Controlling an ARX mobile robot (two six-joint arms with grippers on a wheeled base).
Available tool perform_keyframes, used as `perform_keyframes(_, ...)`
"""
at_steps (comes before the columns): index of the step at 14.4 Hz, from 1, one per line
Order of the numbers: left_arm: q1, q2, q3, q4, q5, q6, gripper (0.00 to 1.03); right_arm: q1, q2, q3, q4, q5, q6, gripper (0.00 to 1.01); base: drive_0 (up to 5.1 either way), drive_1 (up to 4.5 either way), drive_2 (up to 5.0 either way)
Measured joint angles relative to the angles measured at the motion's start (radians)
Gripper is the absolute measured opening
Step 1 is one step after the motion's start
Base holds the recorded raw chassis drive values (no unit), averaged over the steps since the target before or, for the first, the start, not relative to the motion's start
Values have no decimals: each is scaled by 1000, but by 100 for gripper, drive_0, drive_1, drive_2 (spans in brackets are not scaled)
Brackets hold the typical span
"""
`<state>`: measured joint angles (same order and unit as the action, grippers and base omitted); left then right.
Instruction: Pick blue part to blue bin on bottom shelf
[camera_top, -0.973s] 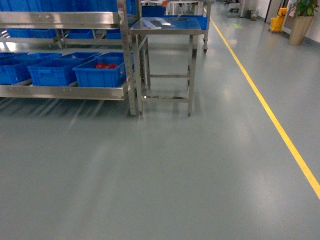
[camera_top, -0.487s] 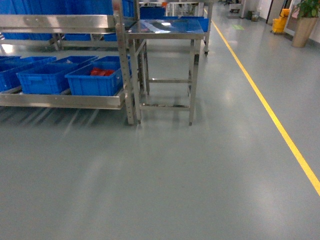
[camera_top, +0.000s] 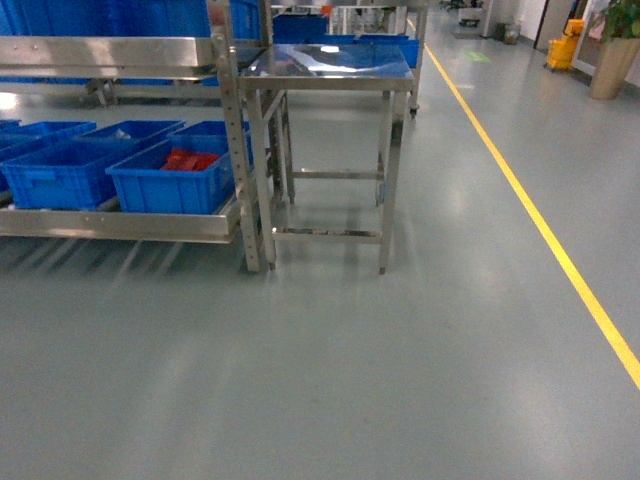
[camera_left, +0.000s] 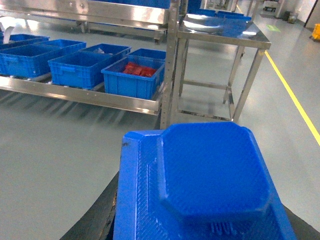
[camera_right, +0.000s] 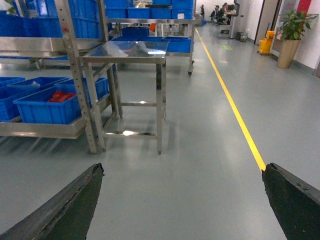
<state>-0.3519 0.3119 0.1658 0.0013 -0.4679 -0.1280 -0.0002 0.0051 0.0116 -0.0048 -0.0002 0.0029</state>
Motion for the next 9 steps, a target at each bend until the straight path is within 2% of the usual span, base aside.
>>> perform_keyframes(9, 0, 0, 0, 2, 0, 0, 44, 0, 0, 0, 3, 0, 0, 98, 10, 444, -423)
